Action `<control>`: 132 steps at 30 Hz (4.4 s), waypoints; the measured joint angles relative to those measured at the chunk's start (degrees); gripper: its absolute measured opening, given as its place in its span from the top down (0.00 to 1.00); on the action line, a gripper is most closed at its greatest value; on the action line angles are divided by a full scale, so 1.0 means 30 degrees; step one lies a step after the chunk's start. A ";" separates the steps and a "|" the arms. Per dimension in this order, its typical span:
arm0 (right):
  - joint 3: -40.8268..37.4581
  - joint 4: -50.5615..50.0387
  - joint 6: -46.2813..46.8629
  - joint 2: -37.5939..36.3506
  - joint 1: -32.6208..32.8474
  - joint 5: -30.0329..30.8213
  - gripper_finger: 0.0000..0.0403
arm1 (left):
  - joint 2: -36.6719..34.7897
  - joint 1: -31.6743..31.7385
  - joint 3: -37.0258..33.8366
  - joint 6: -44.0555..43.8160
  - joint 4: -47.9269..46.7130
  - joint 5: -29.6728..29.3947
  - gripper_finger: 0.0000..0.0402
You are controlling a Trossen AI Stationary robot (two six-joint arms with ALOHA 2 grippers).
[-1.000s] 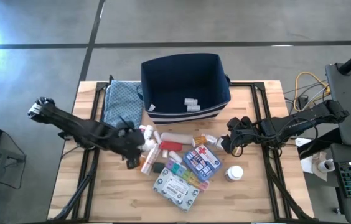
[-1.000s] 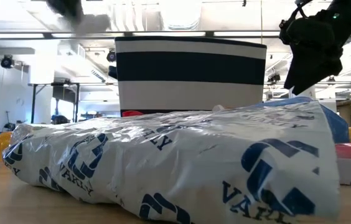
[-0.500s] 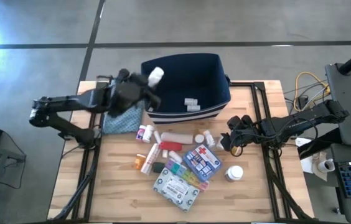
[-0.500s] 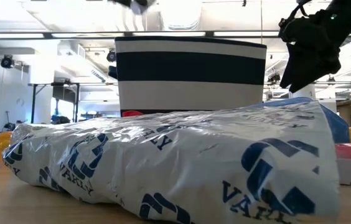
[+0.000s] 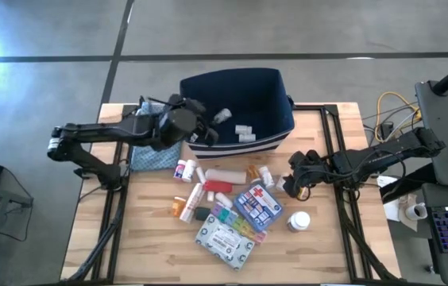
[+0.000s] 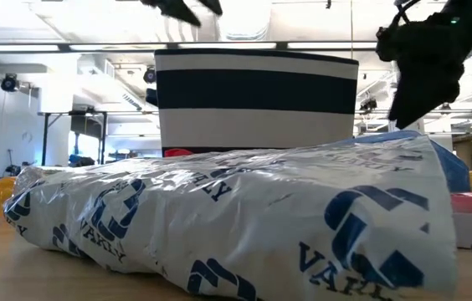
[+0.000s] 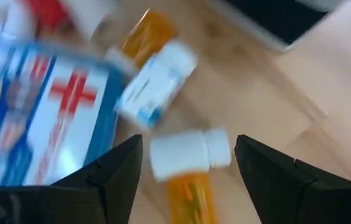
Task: Pick & place medical supplies in basket/bin
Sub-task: Put the orange pill bottle into the blue bin
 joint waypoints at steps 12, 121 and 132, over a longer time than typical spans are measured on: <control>-0.0459 -0.2946 -0.2746 -0.0006 -0.0007 -0.3457 0.39 | -0.1109 -0.5272 0.0558 -0.5276 -0.4302 0.0943 0.23; 1.5839 -0.2391 -1.0262 0.5756 -0.8342 0.3008 0.10 | -0.0985 -0.7197 -1.4075 -2.6677 -0.2168 1.1315 0.23; 1.5734 -0.2516 -1.0167 0.5763 -0.8339 0.3008 0.10 | -0.0071 -0.7758 -1.4233 -2.7089 -0.1431 1.1459 0.23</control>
